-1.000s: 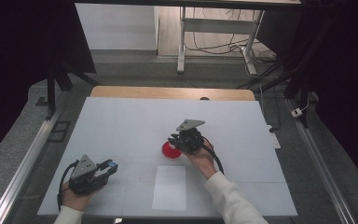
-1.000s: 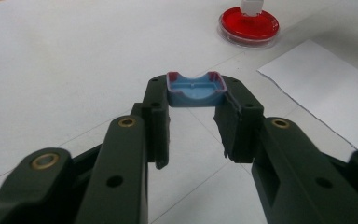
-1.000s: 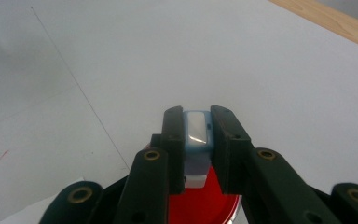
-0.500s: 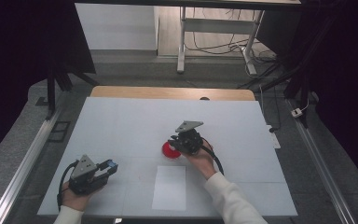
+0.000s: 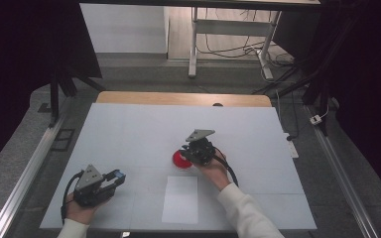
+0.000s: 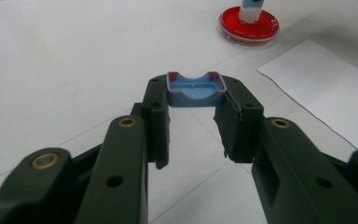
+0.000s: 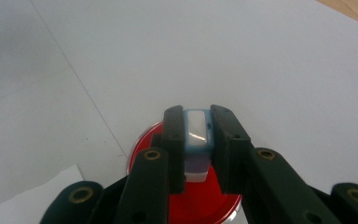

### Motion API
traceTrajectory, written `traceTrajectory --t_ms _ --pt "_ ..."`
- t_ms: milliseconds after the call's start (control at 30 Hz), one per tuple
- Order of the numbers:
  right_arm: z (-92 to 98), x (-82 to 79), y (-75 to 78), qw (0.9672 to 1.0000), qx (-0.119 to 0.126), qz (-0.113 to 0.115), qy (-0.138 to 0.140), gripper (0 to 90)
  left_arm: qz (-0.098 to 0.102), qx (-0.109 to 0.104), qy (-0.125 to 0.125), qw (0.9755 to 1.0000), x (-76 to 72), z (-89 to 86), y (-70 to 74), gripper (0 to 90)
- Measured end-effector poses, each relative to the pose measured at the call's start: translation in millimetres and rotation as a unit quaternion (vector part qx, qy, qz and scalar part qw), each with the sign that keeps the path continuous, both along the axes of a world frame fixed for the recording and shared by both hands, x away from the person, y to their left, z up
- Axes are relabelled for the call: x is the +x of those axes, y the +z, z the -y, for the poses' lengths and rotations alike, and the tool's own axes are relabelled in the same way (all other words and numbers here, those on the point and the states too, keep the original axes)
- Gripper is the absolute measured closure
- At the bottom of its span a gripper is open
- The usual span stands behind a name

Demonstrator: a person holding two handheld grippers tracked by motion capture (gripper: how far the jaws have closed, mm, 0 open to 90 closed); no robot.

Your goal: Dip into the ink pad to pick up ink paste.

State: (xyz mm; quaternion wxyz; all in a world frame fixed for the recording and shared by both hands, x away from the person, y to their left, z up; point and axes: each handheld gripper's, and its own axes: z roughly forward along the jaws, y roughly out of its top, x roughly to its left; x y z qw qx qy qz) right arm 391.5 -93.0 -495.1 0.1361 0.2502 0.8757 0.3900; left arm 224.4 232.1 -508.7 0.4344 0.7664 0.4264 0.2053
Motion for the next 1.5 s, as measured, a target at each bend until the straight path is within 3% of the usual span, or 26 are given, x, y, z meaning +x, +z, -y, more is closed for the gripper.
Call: traceTrajectory --t_ms 767,1100,1500 --pt "1.8 -3.3 -1.6 0.9999 0.006 0.007 -0.007 75.9 0.002 0.000 0.001 1.0000 -0.5 0.5 0.6 65.3" --pt "8.2 -3.5 7.1 0.9996 0.027 0.003 -0.011 75.7 0.002 -0.003 0.003 1.0000 -0.1 -1.0 0.6 65.3" --pt "13.8 -10.2 25.6 0.9979 0.059 0.025 -0.010 75.7 0.002 -0.001 0.002 1.0000 0.0 -0.6 0.8 65.3"
